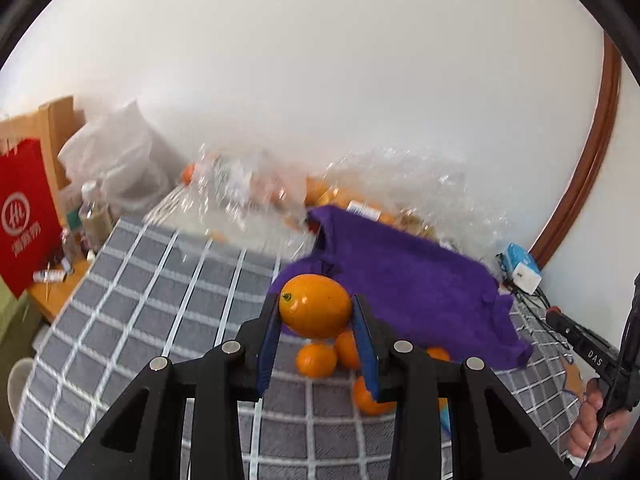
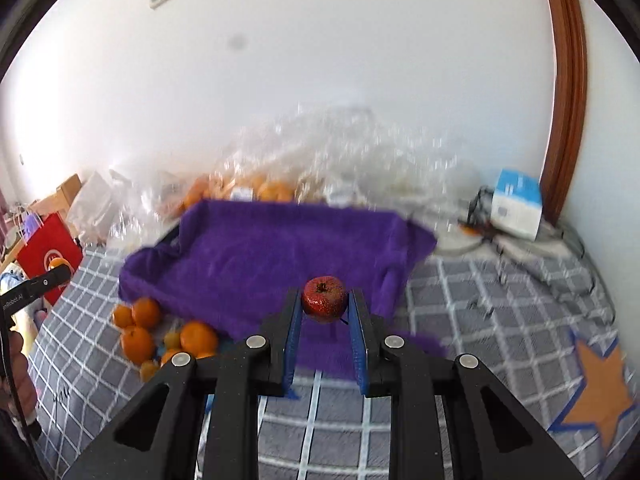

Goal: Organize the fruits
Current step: 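Carry the orange and red apple onto the purple towel and open both grippers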

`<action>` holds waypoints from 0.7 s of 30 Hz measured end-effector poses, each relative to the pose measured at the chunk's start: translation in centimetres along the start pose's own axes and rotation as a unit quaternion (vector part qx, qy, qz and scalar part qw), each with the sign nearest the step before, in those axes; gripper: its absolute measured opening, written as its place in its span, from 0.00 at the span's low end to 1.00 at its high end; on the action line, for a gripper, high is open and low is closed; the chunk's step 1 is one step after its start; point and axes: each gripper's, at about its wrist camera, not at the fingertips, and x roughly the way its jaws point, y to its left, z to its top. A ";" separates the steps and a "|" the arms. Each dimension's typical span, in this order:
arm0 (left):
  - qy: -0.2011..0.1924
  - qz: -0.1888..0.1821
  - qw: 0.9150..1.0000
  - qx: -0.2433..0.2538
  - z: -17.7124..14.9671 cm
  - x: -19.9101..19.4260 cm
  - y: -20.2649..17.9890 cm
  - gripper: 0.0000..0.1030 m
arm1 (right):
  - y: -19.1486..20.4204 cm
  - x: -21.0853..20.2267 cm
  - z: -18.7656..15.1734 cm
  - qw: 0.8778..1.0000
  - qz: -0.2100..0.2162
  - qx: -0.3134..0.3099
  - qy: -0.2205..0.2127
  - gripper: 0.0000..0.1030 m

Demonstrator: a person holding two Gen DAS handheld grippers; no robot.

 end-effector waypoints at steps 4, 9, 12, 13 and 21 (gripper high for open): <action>-0.020 -0.008 1.000 0.018 2.9 0.2 -1.7 0.33 | -0.2 -0.2 3.1 1.000 -0.007 -0.004 -0.018 0.22; -0.029 -0.018 0.999 0.030 5.7 2.7 -4.0 0.33 | -0.6 2.0 5.5 1.000 -0.007 0.010 -0.017 0.22; -0.023 -0.026 0.999 0.025 6.6 5.2 -5.0 0.33 | -0.8 3.9 6.2 1.000 -0.007 0.019 -0.011 0.22; -0.020 -0.030 0.999 0.021 6.7 6.2 -5.3 0.33 | -0.9 4.5 6.4 1.000 -0.007 0.024 -0.010 0.22; 0.031 -0.017 0.999 0.027 4.5 12.7 -5.8 0.33 | -1.5 9.8 3.9 0.998 0.005 0.031 0.055 0.22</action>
